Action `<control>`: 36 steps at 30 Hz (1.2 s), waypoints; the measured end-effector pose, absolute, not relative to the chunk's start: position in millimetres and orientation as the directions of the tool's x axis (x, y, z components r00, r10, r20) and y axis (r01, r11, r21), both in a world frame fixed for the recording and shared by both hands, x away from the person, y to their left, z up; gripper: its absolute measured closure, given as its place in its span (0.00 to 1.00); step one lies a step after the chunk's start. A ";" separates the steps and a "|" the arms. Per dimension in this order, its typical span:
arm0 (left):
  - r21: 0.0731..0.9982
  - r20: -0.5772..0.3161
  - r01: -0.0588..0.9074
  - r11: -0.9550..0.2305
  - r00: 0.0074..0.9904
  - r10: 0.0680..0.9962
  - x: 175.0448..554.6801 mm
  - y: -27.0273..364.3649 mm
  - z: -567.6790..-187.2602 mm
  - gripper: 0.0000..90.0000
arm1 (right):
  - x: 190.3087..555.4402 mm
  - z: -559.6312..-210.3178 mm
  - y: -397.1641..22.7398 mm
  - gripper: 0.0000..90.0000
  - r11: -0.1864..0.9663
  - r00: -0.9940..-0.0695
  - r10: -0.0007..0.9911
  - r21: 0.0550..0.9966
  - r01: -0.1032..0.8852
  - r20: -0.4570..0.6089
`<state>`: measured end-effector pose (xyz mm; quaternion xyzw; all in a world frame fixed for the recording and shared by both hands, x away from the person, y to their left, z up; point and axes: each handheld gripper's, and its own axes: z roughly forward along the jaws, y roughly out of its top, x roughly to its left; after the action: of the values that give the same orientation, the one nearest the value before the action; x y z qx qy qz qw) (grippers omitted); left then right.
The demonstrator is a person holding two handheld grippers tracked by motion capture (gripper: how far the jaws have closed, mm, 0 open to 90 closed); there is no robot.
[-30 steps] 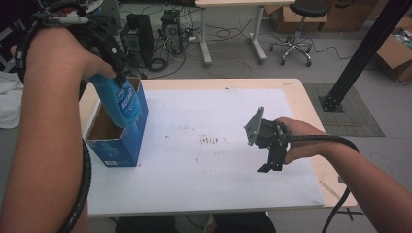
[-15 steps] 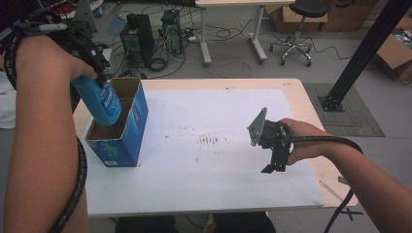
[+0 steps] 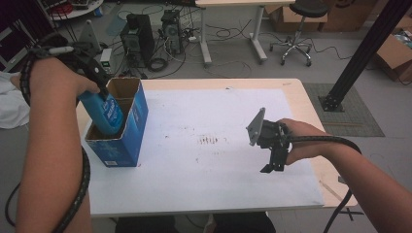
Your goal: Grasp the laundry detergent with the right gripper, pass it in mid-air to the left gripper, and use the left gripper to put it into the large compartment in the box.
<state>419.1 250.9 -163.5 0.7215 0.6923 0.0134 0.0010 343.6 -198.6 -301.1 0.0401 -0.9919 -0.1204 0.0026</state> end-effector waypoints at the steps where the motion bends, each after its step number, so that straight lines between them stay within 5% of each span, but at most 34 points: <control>1: 0.010 0.020 0.999 -0.051 0.050 0.999 420.5 250.5 -171.1 0.43 | 343.8 -302.6 -198.5 0.00 0.968 -0.997 -0.081 0.236 -0.079 -0.003; 36: -0.056 0.025 0.997 -0.062 0.063 0.998 436.7 248.7 -273.9 0.43 | 343.3 -312.7 -196.1 0.00 0.967 -0.997 -0.079 0.243 -0.076 0.002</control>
<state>436.7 248.7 -273.9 0.7286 0.6843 -0.0099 -0.0290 343.3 -196.1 -312.7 0.0389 -0.9917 -0.1222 0.0059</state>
